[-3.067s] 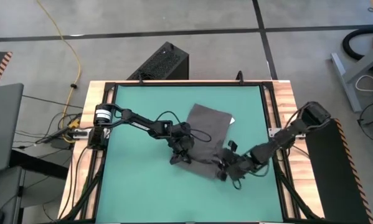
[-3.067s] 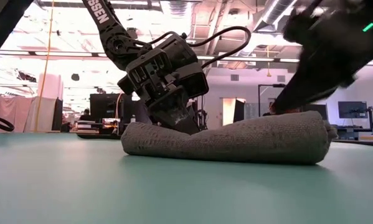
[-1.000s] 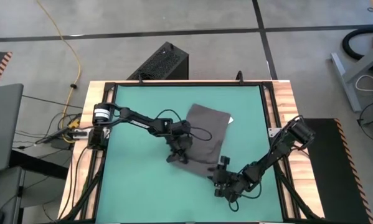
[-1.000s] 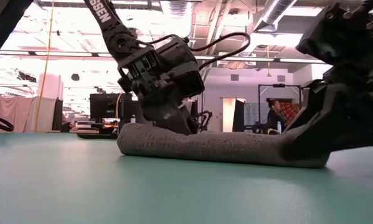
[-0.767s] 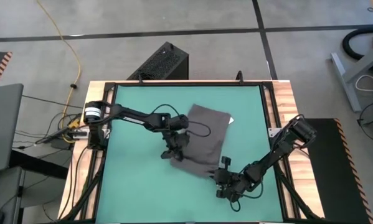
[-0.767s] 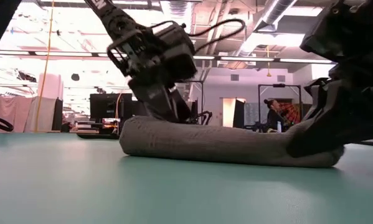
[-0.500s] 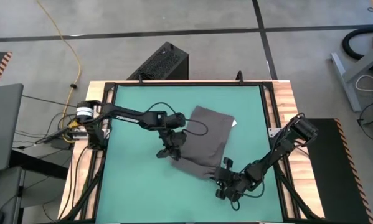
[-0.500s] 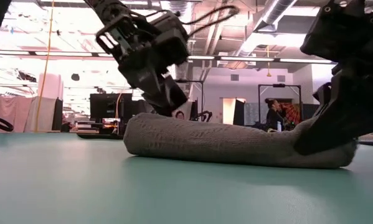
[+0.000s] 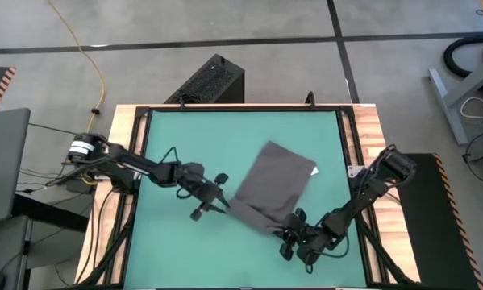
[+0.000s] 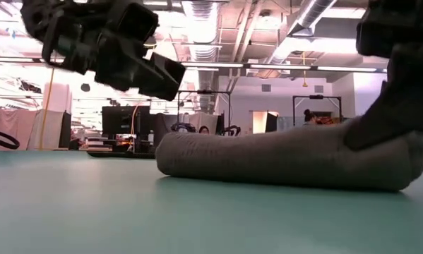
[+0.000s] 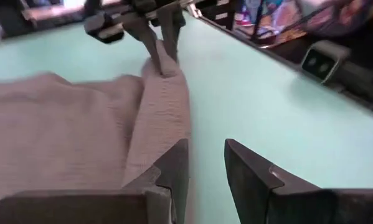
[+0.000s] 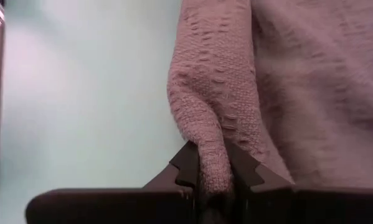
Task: Roll towel into tight, uniform cylinder
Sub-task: Roll the gray towel
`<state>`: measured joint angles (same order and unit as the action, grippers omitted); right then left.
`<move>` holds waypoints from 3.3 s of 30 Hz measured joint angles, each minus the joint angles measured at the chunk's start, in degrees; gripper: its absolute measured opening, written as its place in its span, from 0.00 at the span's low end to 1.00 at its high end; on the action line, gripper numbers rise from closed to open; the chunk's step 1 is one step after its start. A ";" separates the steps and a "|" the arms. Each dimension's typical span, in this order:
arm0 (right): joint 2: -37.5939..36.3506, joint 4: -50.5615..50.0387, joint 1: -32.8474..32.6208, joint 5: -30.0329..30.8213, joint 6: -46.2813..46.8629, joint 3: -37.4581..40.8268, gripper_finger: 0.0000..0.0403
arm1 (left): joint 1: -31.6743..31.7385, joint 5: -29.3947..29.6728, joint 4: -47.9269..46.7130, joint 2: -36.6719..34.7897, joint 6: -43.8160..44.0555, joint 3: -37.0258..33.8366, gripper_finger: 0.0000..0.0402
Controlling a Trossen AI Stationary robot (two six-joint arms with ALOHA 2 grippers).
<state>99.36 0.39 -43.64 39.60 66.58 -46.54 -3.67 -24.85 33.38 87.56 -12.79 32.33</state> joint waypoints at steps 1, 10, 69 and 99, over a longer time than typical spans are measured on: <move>-0.30 0.00 -0.12 0.31 0.07 0.00 0.15 | -0.47 1.10 1.77 0.87 -1.72 -0.58 0.23; -0.70 -0.19 0.31 0.52 1.42 0.00 0.15 | -2.25 3.36 -0.09 11.25 -7.97 5.28 0.41; -0.79 -10.19 -0.78 -1.75 22.58 -0.22 0.17 | -2.20 2.47 -56.24 20.99 -1.59 33.80 0.05; -0.73 -12.71 8.81 -8.62 15.87 -0.11 0.42 | 6.58 0.16 -77.87 21.34 -2.11 42.61 0.32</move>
<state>98.63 -12.32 -34.82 30.98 82.45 -46.65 2.91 -24.69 -44.49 108.90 -14.90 74.94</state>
